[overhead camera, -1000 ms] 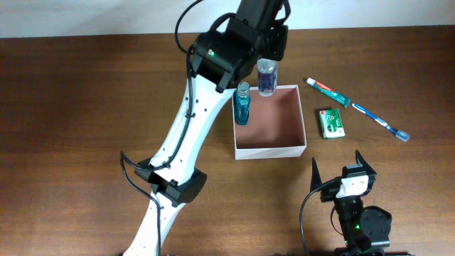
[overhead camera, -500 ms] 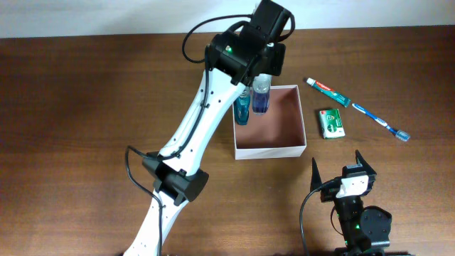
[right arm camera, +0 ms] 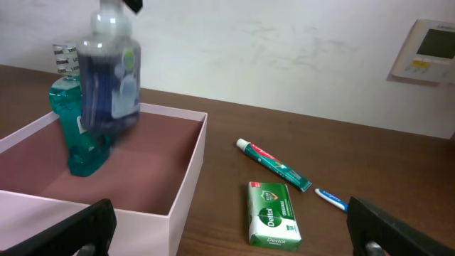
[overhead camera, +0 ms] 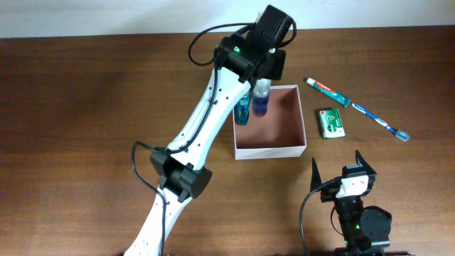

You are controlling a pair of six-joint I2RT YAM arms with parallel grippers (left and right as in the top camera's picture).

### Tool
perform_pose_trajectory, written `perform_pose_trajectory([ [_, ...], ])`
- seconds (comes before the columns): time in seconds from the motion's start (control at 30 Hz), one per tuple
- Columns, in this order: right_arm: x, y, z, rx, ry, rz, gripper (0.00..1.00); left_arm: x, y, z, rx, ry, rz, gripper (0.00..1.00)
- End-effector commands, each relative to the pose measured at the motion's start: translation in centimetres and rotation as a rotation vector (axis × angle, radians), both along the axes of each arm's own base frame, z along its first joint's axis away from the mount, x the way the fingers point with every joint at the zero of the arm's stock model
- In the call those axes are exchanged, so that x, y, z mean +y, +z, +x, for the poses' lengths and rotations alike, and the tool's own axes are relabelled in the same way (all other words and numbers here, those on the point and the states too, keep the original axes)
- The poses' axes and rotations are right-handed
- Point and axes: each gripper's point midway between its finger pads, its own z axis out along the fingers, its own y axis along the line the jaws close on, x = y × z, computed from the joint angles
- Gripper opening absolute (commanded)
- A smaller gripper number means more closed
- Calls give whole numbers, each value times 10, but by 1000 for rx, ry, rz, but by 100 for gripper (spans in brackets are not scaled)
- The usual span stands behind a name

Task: Pack container
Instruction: 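Lift the soap bottle and carry it into the pink box, then lower the soap bottle beside the Listerine and open the left gripper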

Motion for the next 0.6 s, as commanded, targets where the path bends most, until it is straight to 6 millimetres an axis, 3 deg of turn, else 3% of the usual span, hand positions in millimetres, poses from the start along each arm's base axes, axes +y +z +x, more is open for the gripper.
perform_pose_trajectory([
  [0.0, 1, -1, 0, 0, 0, 0, 99, -1, 5, 2, -16, 12, -12, 29],
  [0.3, 1, -1, 0, 0, 0, 0, 99, 1, 1, 1, -3, 13, -1, 29],
  [0.57, 1, -1, 0, 0, 0, 0, 99, 1, -20, 1, 34, 13, 27, 29],
])
